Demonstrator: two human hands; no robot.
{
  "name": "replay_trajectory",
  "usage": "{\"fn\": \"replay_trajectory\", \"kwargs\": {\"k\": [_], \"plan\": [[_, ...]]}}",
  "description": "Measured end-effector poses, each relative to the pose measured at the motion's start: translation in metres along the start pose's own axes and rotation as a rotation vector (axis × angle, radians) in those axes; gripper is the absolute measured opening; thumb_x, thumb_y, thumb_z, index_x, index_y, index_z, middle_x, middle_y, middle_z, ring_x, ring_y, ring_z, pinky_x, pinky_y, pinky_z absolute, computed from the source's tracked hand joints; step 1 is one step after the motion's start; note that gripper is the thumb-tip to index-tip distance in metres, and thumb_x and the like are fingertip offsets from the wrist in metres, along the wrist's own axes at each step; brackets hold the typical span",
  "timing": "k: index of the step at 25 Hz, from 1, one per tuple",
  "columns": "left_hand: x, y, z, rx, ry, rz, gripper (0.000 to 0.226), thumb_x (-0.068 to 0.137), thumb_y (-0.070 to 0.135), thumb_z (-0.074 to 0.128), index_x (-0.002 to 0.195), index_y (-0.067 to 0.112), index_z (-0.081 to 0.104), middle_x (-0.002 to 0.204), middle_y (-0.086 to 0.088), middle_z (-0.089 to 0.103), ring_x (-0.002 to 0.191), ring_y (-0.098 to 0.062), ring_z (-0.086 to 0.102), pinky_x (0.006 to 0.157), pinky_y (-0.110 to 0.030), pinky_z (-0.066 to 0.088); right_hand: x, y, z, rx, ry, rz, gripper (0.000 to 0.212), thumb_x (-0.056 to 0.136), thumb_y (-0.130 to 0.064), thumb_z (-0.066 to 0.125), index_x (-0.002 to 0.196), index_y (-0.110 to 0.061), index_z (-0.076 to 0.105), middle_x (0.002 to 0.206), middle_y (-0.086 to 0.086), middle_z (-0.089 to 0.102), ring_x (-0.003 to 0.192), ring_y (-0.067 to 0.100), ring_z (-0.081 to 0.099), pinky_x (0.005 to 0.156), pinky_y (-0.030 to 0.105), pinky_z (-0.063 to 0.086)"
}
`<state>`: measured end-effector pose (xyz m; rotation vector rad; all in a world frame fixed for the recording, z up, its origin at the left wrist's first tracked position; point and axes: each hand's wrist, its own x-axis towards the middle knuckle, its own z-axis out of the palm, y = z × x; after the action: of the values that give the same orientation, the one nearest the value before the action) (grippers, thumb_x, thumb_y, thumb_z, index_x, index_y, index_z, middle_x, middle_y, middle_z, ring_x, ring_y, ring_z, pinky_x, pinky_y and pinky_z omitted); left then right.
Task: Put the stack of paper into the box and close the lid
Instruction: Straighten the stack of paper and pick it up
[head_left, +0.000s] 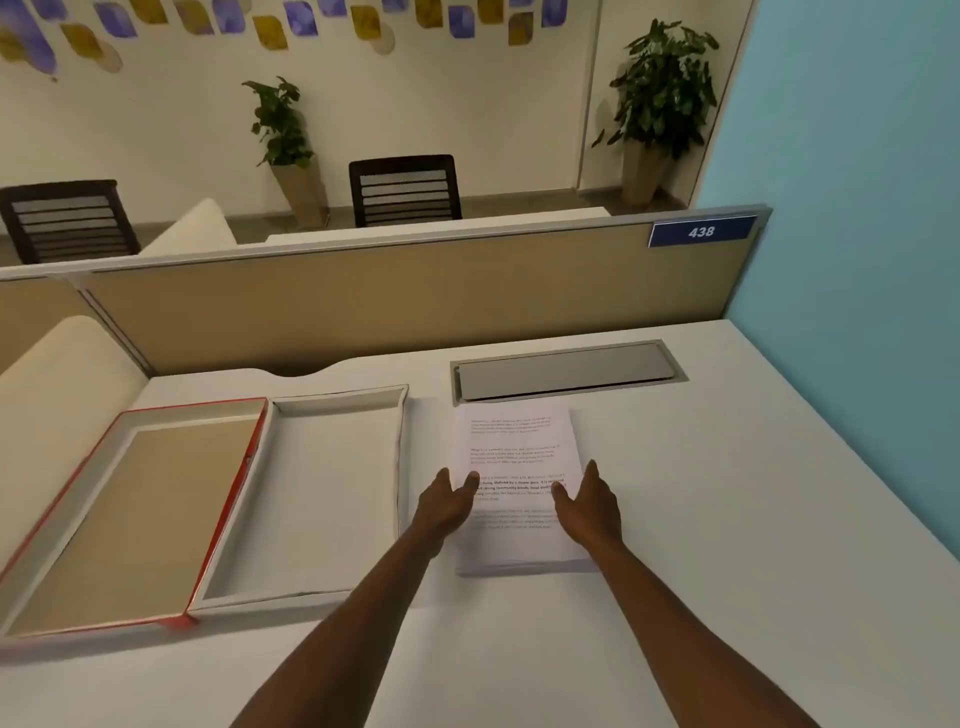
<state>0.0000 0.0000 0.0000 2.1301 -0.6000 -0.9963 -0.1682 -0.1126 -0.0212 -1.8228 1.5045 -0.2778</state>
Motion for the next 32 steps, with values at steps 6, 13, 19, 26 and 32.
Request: {"fn": "replay_trajectory", "kwargs": {"k": [6,13,19,26,32], "plan": [[0.011,-0.010,0.020,-0.139,0.082,-0.138,0.079,0.096,0.056,0.049,0.158,0.013,0.023,0.163,-0.011,0.031,0.148,-0.035,0.034,0.118,-0.049,0.032,0.011,0.011,0.008,-0.057,0.007,0.081,0.079,0.093,-0.044,0.058,0.152,-0.005,0.024,0.144,0.018,0.050,0.132,0.036,0.047,0.105,0.046,0.046],[0.029,-0.002,0.031,-0.286,0.202,-0.267,0.079,0.094,0.049,0.061,0.155,0.012,0.026,0.158,-0.012,0.038,0.140,-0.037,0.043,0.111,-0.051,0.040,0.015,0.017,0.007,-0.223,0.020,-0.024,0.050,0.087,-0.034,0.069,0.127,-0.009,0.052,0.125,0.012,0.064,0.114,0.030,0.059,0.088,0.036,0.053],[0.046,0.000,0.020,-0.342,0.095,-0.320,0.041,0.092,0.044,0.064,0.117,0.013,0.054,0.131,-0.012,0.061,0.108,-0.031,0.058,0.092,-0.045,0.048,0.018,0.019,0.008,-0.214,0.023,-0.031,0.052,0.086,-0.035,0.072,0.127,-0.009,0.054,0.126,0.011,0.065,0.112,0.029,0.062,0.091,0.039,0.057],[0.054,0.014,0.016,-0.305,0.053,-0.324,0.063,0.089,0.042,0.069,0.137,0.009,0.046,0.138,-0.012,0.054,0.121,-0.033,0.053,0.092,-0.045,0.043,0.020,0.021,0.009,-0.205,0.034,-0.027,0.058,0.085,-0.037,0.073,0.131,-0.010,0.052,0.128,0.011,0.063,0.116,0.028,0.060,0.093,0.039,0.054],[0.057,0.026,0.012,-0.376,-0.059,-0.343,0.051,0.090,0.041,0.067,0.131,0.016,0.048,0.130,-0.011,0.057,0.117,-0.032,0.055,0.103,-0.050,0.045,0.019,0.022,0.009,-0.192,0.044,-0.030,0.055,0.085,-0.036,0.073,0.129,-0.010,0.053,0.126,0.011,0.063,0.116,0.029,0.058,0.092,0.039,0.053]]}}
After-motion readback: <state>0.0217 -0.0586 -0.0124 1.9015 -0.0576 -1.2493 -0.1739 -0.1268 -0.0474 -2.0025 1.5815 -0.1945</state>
